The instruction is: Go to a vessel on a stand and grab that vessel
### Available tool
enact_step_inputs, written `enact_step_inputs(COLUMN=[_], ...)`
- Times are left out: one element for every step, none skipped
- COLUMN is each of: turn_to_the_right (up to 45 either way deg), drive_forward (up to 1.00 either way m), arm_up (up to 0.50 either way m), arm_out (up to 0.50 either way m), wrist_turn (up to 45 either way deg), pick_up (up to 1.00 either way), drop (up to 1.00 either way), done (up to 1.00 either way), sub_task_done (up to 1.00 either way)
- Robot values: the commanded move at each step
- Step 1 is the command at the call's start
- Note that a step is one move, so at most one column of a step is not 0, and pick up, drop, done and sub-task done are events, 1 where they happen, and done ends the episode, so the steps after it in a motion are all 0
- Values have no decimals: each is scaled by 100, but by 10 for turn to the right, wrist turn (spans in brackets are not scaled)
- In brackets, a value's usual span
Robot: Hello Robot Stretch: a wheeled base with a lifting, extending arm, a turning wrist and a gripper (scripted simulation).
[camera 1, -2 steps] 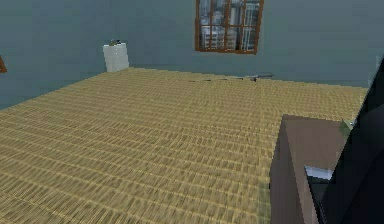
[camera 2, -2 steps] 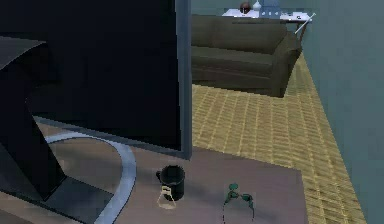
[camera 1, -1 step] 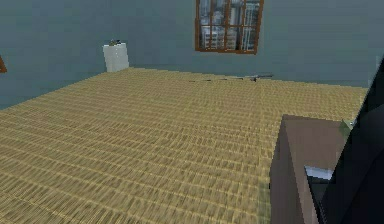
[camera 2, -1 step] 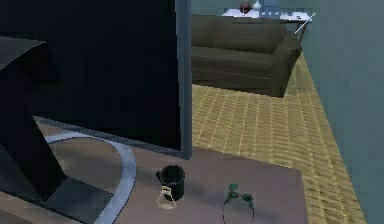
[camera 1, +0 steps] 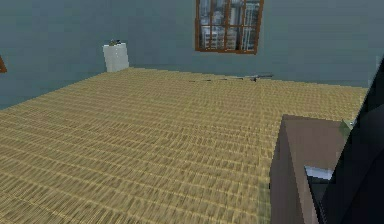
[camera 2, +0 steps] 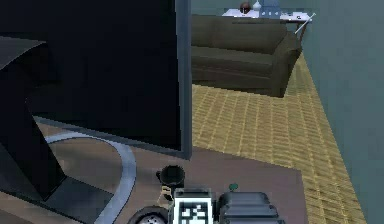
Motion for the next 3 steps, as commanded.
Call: enact_step_inputs(turn_to_the_right=[0, 0, 0], drive_forward=[0, 0, 0], arm_up=[0, 0, 0], arm_out=[14, 0, 0], wrist_turn=[0, 450, 450], pick_up=[0, 0, 0], drop=[0, 0, 0], done=[0, 0, 0], sub_task_done=[0, 0, 0])
